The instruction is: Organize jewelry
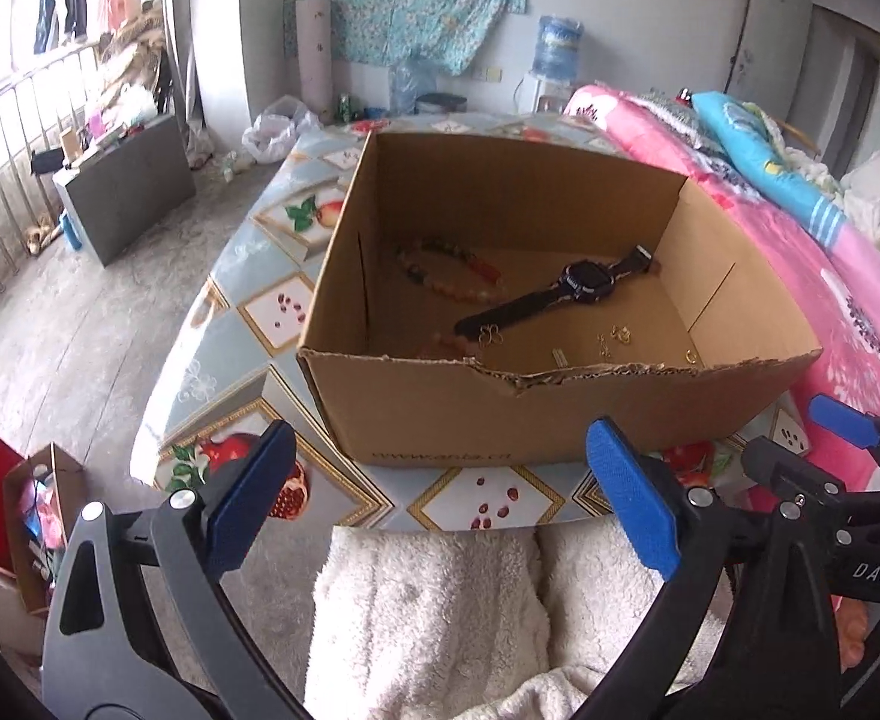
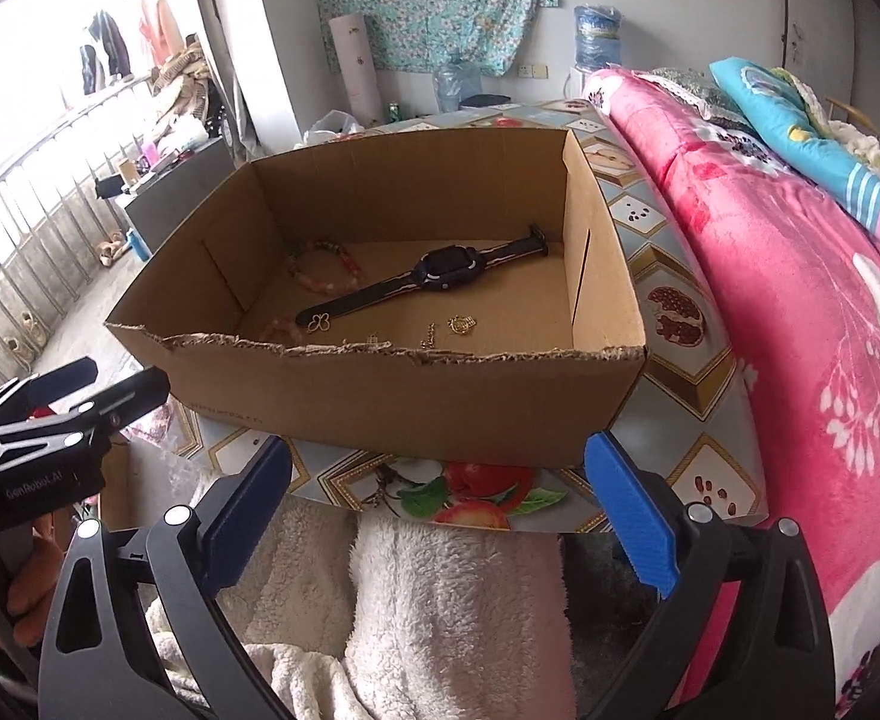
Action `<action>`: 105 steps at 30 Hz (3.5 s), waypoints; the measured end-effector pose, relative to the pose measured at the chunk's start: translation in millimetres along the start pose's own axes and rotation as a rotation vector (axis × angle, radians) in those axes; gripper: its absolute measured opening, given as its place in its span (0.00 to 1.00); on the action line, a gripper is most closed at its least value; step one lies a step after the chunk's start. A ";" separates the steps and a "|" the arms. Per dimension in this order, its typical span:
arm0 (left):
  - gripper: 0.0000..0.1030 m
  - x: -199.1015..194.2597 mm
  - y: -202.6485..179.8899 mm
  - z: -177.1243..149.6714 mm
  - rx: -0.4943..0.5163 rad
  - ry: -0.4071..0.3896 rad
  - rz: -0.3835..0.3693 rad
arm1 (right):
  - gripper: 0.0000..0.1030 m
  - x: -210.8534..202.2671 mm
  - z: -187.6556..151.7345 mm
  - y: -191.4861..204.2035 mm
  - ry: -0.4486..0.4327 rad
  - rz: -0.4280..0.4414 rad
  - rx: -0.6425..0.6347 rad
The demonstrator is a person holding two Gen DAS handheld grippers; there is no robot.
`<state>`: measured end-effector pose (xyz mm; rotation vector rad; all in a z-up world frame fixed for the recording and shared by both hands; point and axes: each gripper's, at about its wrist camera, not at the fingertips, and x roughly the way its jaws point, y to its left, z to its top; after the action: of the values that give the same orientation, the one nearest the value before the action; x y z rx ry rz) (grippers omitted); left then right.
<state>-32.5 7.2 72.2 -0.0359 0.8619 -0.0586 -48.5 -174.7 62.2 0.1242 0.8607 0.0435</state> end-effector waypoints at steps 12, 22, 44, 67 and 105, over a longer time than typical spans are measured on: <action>0.91 21.6 -18.8 0.9 0.005 0.120 0.019 | 0.93 14.5 9.8 -1.0 0.045 -0.011 0.049; 0.91 27.0 -17.6 3.6 0.006 0.144 0.038 | 0.93 20.0 11.5 0.9 0.068 -0.023 0.053; 0.91 32.8 -22.3 4.7 0.022 0.159 0.068 | 0.93 26.6 9.4 -1.8 0.088 -0.035 0.059; 0.91 37.7 -22.6 5.4 0.021 0.174 0.061 | 0.93 28.8 10.9 -3.1 0.099 -0.036 0.062; 0.91 38.9 -20.9 5.9 0.020 0.178 0.059 | 0.93 30.1 11.4 -2.4 0.102 -0.037 0.061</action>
<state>-3.5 -16.2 47.7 0.0134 1.0399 -0.0148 -20.3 -175.4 46.6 0.1645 0.9662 -0.0117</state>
